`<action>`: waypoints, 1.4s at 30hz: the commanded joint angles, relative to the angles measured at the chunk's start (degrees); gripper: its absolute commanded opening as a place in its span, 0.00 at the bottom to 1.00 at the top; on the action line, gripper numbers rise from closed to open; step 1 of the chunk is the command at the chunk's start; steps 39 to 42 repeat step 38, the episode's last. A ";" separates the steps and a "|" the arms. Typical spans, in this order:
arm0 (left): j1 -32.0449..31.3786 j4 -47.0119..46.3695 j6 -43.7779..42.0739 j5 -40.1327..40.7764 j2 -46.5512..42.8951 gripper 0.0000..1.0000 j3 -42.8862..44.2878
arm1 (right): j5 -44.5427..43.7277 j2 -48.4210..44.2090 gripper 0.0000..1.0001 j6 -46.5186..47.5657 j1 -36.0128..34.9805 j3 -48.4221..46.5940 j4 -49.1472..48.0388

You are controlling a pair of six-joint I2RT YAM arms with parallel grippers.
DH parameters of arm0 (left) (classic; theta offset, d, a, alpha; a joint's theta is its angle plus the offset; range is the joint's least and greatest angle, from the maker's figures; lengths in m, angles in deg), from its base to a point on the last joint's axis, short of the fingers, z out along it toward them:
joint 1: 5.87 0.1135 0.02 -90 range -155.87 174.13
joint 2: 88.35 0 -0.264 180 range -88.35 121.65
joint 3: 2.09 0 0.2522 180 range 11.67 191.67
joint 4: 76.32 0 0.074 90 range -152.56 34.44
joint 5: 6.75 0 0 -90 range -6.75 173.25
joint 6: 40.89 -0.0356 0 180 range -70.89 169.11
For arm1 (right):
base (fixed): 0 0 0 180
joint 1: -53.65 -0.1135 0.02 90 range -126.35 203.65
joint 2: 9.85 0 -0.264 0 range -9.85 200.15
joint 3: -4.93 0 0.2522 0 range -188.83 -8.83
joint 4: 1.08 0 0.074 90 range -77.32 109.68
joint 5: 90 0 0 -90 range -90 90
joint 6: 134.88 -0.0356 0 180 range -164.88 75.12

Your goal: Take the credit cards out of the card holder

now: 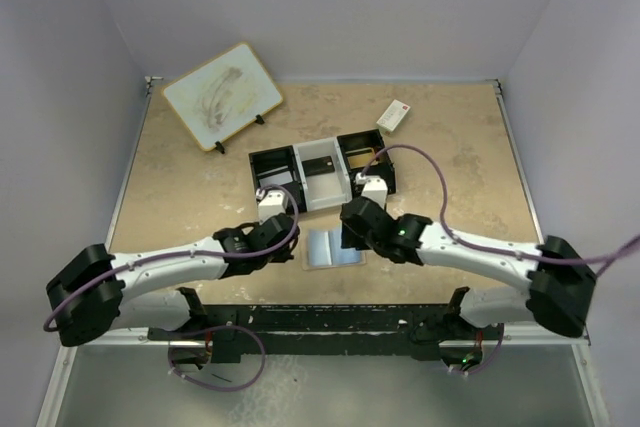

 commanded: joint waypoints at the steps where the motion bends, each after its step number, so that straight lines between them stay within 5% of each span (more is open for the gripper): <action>1: -0.12 5.84 -1.28 9.13 -5.94 0.01 4.59 | -5.84 -11.04 0.63 3.97 0.56 -1.73 1.55; 5: 0.14 11.63 -3.77 17.56 -10.61 0.12 8.05 | -14.77 -17.30 0.78 10.59 2.35 -4.22 1.32; 7: 0.48 14.82 -4.97 22.98 -12.59 0.42 10.36 | -18.22 -19.52 0.85 15.92 4.90 -5.65 -1.91; 11: 6.98 16.41 -11.98 27.80 -16.17 0.70 14.13 | -16.55 -23.00 0.97 28.58 17.32 -5.86 -12.21; 16: 30.01 14.31 -22.79 15.16 -17.10 0.72 18.88 | -1.05 -22.93 1.00 33.79 36.39 -7.31 -17.05; 20: 43.02 17.06 -25.27 11.95 -15.53 0.72 26.17 | 3.93 -20.69 1.00 34.10 42.21 -12.87 -14.05; 26: 43.10 21.92 -22.95 24.01 -19.28 0.73 33.21 | 2.97 -25.46 1.00 38.53 42.29 -18.30 -13.38; 42: 43.10 21.49 -26.67 24.44 -28.10 0.73 35.57 | 1.75 -30.15 1.00 40.02 42.27 -20.99 -11.13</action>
